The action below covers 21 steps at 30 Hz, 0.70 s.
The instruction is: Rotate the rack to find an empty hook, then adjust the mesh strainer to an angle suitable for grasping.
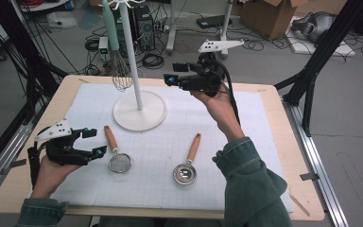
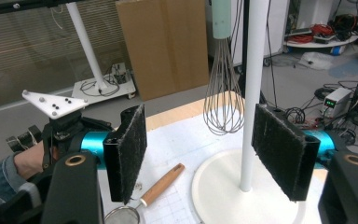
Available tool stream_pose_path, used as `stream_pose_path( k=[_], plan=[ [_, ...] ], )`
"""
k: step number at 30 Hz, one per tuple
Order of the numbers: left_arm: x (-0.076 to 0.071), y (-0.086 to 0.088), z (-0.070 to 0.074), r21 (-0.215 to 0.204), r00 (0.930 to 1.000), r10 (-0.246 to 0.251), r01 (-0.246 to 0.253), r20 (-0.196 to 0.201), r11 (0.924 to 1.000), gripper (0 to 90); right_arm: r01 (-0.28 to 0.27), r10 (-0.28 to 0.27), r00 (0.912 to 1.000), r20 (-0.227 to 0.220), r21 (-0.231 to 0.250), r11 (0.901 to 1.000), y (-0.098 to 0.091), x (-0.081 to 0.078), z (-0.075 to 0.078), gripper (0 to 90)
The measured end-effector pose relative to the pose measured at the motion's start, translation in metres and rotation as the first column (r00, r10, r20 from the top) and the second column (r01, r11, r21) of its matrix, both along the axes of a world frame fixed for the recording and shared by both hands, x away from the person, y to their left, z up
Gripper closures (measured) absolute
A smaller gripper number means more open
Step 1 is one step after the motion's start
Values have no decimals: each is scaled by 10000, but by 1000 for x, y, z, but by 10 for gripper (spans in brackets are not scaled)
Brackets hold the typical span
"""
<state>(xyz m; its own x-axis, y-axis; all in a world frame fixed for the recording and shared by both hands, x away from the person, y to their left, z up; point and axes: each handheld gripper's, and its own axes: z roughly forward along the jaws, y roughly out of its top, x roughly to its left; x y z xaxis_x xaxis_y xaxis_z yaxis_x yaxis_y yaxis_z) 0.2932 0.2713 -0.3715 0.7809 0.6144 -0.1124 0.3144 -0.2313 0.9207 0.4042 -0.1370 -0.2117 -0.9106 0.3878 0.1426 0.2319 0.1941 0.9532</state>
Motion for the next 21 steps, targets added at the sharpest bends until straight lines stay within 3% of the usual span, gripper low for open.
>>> stream_pose_path(
  k=[9,12,17,21],
  plan=[
    [2,-4,-2,-42,9998,-195,195,-63,9998,199,174,-177,9997,-147,-231,9996,-9,-8,-17,304],
    [2,-4,-3,20,9998,-220,220,-13,9998,218,151,-152,9998,-155,-98,9998,-12,-14,-22,300],
    [2,-5,-5,183,10000,80,-81,47,9998,261,207,-210,9997,-139,-210,9996,-17,-23,-33,296],
    [1,-4,-4,218,9999,39,-42,142,9998,304,318,-328,9990,-298,-324,9990,-20,-27,-45,279]
  ],
)
